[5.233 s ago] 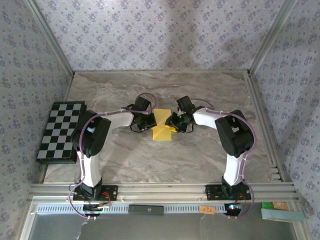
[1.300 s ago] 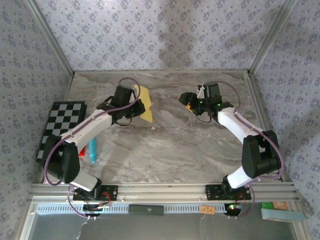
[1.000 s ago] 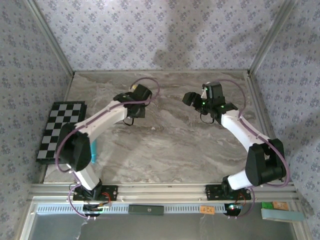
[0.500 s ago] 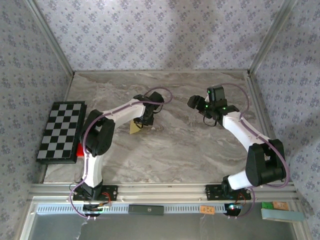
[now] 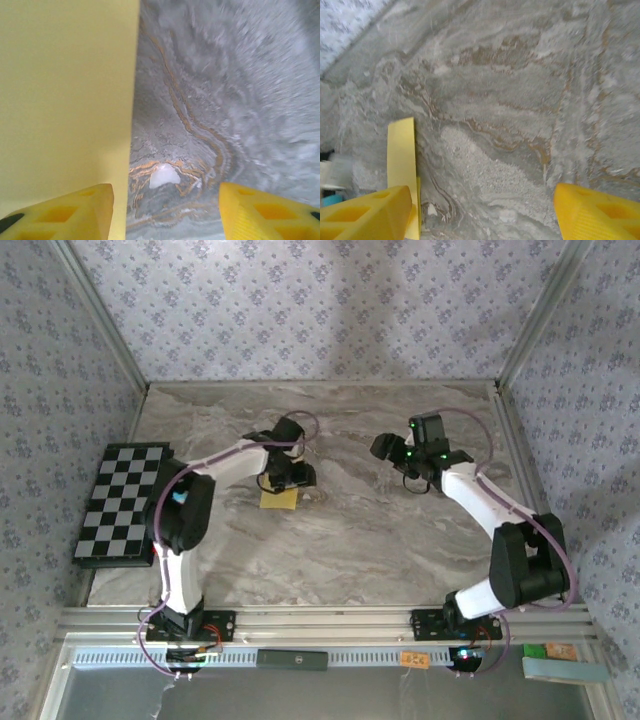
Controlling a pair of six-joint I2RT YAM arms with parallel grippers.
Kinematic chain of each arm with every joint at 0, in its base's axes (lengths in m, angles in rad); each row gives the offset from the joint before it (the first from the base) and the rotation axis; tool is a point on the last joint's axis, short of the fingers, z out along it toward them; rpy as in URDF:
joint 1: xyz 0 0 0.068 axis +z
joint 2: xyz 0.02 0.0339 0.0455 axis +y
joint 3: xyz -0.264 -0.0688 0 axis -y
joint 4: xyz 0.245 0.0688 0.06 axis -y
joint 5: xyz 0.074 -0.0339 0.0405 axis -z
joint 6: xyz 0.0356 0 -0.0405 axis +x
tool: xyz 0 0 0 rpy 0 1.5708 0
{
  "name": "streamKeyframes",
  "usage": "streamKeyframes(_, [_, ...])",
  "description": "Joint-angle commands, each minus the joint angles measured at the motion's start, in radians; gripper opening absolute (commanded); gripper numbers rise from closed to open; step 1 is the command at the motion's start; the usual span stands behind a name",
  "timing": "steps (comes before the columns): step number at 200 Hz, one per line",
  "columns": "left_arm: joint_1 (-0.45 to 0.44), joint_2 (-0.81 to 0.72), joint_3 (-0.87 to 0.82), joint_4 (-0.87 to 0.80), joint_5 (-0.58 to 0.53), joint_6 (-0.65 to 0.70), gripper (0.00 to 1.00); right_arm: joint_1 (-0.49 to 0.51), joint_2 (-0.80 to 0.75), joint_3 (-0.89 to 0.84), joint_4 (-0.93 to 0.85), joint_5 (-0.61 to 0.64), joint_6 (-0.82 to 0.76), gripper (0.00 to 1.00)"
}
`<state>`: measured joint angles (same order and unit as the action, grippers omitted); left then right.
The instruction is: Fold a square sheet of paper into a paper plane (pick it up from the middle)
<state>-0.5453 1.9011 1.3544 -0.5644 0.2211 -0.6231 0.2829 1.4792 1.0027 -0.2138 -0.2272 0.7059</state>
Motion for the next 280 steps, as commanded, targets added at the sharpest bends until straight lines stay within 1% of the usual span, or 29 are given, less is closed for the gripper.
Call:
streamKeyframes(1, [0.049,-0.159,-0.041,0.091,0.055,-0.047,0.61,0.064,0.084,0.06,-0.017,-0.058,-0.02,0.76])
streamKeyframes(30, [0.13,-0.311,-0.146,0.101,-0.049,-0.078,0.68,0.185,0.205,0.147,-0.017,-0.094,-0.022,0.75])
streamKeyframes(40, [0.158,-0.362,-0.187,0.098,-0.093,-0.089,0.74,0.229,0.253,0.18,-0.022,-0.103,-0.024,0.74])
streamKeyframes(48, [0.183,-0.397,-0.222,0.098,-0.118,-0.1,0.78,0.256,0.297,0.238,-0.029,-0.108,-0.019,0.73])
streamKeyframes(61, [0.228,-0.454,-0.275,0.102,-0.136,-0.118,0.84,0.302,0.36,0.294,-0.028,-0.128,-0.015,0.71])
streamKeyframes(89, [0.311,-0.552,-0.377,0.113,-0.139,-0.16,0.91,0.376,0.491,0.418,-0.067,-0.151,-0.013,0.68])
streamKeyframes(104, [0.343,-0.598,-0.43,0.132,-0.136,-0.182,1.0,0.402,0.555,0.485,-0.09,-0.167,-0.017,0.66])
streamKeyframes(136, [0.385,-0.647,-0.486,0.147,-0.124,-0.2,1.0,0.426,0.66,0.595,-0.141,-0.183,-0.021,0.64])
streamKeyframes(178, [0.391,-0.633,-0.495,0.159,-0.097,-0.2,1.0,0.434,0.764,0.702,-0.222,-0.179,-0.047,0.63])
streamKeyframes(200, [0.391,-0.615,-0.491,0.169,-0.084,-0.201,1.0,0.434,0.801,0.729,-0.276,-0.174,-0.067,0.61])
streamKeyframes(216, [0.392,-0.6,-0.491,0.176,-0.069,-0.2,1.0,0.431,0.803,0.725,-0.319,-0.155,-0.069,0.61])
streamKeyframes(220, [0.392,-0.595,-0.491,0.178,-0.063,-0.2,1.0,0.429,0.801,0.722,-0.331,-0.149,-0.105,0.6])
streamKeyframes(246, [0.391,-0.571,-0.484,0.186,-0.027,-0.19,1.0,0.408,0.767,0.672,-0.423,-0.109,-0.193,0.59])
streamKeyframes(280, [0.39,-0.54,-0.472,0.195,0.034,-0.156,1.0,0.368,0.674,0.529,-0.484,-0.091,-0.37,0.58])
